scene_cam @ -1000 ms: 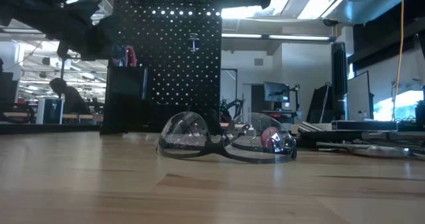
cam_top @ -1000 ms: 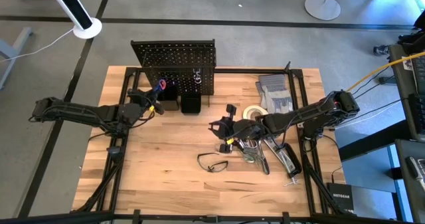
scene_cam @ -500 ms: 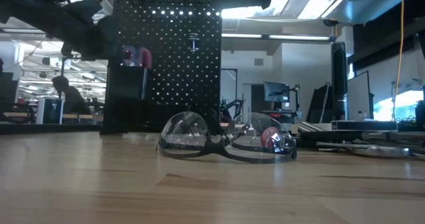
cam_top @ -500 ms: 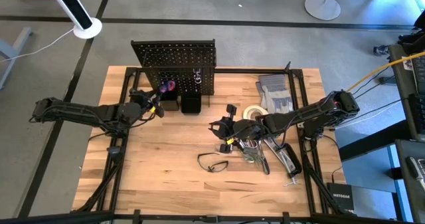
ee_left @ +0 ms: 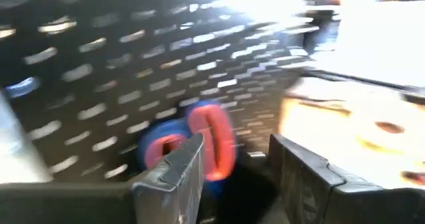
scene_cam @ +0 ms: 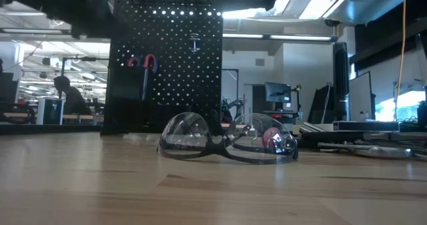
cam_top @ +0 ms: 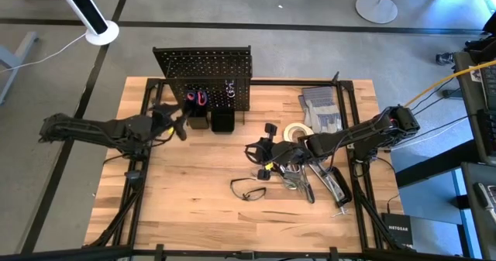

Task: Hang tools onto peg board
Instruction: Put the cuvette into the right pegboard organizer bin

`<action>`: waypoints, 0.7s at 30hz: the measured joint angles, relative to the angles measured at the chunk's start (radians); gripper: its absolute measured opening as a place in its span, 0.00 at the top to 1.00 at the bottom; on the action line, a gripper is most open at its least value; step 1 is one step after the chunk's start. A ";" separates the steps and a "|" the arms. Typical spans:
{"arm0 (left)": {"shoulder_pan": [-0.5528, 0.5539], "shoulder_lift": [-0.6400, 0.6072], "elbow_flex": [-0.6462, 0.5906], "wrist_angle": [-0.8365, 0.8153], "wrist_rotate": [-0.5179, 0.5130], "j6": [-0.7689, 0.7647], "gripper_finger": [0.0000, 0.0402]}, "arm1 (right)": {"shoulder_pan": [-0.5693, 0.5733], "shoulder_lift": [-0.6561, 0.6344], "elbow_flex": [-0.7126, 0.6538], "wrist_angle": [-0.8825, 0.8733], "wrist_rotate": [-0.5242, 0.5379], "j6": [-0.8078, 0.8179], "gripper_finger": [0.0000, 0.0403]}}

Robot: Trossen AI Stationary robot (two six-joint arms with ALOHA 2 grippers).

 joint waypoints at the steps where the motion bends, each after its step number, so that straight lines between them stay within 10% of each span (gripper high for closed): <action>1: -0.012 -0.001 0.007 -0.001 0.056 0.006 0.61 | 0.001 -0.001 0.000 -0.010 -0.001 0.000 0.79; 8: -0.116 0.043 0.013 -0.035 0.347 -0.078 0.61 | 0.042 -0.015 0.000 -0.134 -0.013 0.028 0.79; 21: -0.253 0.492 0.012 0.180 0.363 -0.220 0.61 | 0.052 -0.016 -0.209 -0.127 -0.235 0.241 0.79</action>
